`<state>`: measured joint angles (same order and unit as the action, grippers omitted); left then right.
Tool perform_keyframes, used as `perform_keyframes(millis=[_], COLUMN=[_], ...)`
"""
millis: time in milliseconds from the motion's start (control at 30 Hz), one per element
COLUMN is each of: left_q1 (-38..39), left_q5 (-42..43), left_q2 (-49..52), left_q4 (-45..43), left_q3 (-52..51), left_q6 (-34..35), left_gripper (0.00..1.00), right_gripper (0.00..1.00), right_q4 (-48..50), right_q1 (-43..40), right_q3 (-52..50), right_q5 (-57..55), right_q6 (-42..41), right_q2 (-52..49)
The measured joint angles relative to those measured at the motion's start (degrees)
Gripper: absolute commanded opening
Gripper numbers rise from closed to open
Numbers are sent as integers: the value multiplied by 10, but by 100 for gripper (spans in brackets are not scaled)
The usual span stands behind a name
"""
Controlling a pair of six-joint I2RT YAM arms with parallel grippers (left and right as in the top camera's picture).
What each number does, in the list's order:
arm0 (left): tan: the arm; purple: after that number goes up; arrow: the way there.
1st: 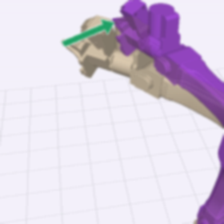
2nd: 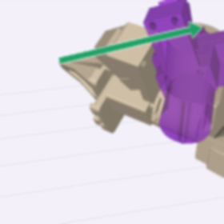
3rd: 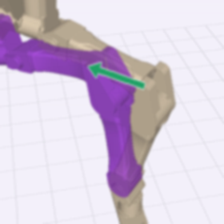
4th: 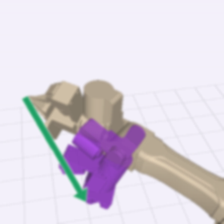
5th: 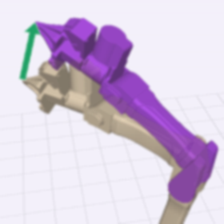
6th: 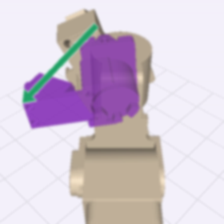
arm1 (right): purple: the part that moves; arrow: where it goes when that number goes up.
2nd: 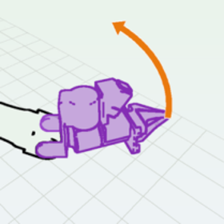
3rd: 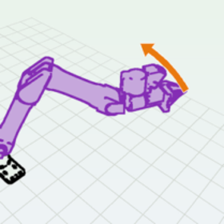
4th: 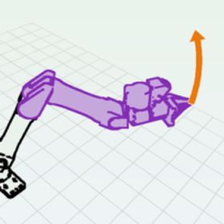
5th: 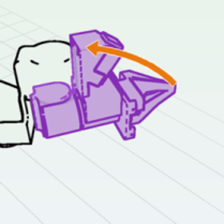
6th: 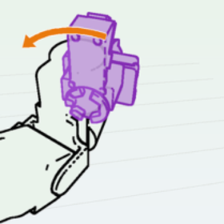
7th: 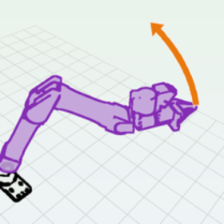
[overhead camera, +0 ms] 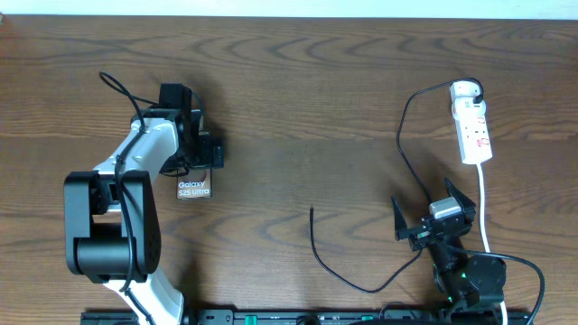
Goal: Plug charger to phone and switch on socket
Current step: 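Lower the left gripper and close it on the phone's long edges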
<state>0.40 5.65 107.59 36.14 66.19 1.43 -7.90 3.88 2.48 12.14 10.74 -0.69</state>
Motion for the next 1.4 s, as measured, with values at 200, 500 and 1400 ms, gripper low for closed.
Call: perform_keyframes(millis=[200,500,1400], left_q1=[0,0,0], left_q5=[0,-12,-18], left_q2=[0,0,0], left_q4=[-6,-7,-9], left_q3=[-10,-11,-16], left_q6=[0,0,0], left_gripper=[98,98,98], right_gripper=[99,99,99], right_q4=[0,0,0], right_q1=[0,0,0], right_q3=[0,0,0], right_q5=[0,0,0], right_q6=[0,0,0], right_q2=[0,0,0])
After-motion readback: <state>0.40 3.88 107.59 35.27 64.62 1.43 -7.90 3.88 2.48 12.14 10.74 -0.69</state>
